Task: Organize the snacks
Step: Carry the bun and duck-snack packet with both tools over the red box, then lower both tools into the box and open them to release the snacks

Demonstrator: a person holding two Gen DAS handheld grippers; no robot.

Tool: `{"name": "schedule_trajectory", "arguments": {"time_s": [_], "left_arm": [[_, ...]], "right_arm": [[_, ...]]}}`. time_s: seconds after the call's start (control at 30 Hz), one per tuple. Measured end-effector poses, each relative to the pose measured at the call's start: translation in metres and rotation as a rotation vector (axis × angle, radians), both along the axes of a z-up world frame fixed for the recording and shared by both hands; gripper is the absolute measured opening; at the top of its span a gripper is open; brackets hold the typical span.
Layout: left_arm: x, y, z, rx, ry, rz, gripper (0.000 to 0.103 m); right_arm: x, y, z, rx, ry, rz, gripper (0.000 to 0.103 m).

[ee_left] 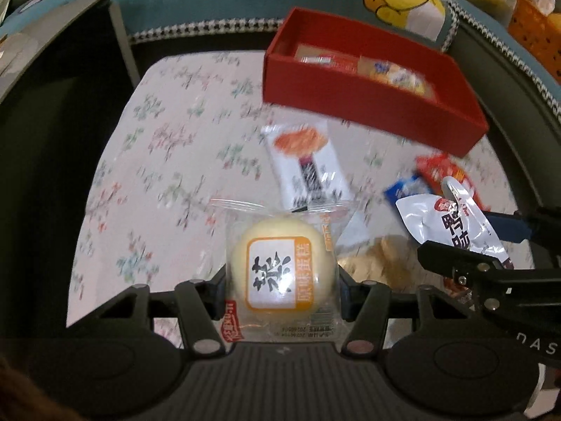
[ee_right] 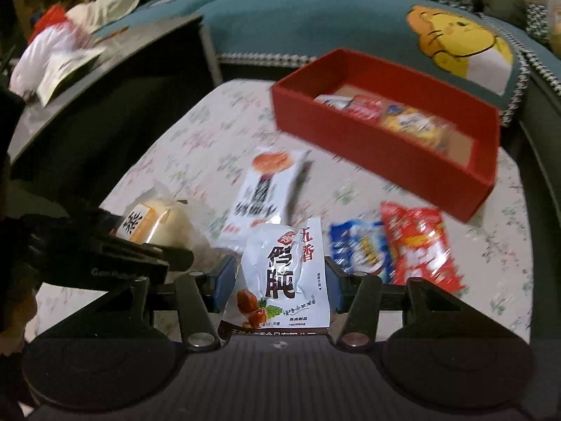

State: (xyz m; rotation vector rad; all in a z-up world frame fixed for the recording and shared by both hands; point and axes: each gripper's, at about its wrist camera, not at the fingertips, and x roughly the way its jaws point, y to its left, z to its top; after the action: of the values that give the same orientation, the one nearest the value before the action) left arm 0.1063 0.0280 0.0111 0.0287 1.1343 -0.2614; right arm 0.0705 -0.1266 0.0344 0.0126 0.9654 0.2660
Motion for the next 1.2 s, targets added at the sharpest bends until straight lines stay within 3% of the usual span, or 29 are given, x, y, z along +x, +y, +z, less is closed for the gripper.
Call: {"name": "schedule_trajectory", "arguments": {"time_s": [0.33,0.57,0.9,1.2], "left_arm": [[0.058,-0.030,0.027,-0.076,-0.061,0.001,0.086],[0.093,-0.052,0.034,-0.086,-0.094,-0.019,0.086],[0.155,-0.090,0.035,-0.039,-0.153,-0.035,0.086],[0.192,-0.111,0.006,0.013,-0.139,-0.032,0.086]], "right_arm": [[0.047,-0.037,0.014,0.022,-0.057,-0.117,0.060],[0.084,-0.059,0.015,0.033,-0.080,-0.177,0.060],[0.133,-0.083,0.011,0.007,-0.116,-0.236,0.060],[0.170,-0.101,-0.018,0.046,-0.106,-0.281,0.060]]}}
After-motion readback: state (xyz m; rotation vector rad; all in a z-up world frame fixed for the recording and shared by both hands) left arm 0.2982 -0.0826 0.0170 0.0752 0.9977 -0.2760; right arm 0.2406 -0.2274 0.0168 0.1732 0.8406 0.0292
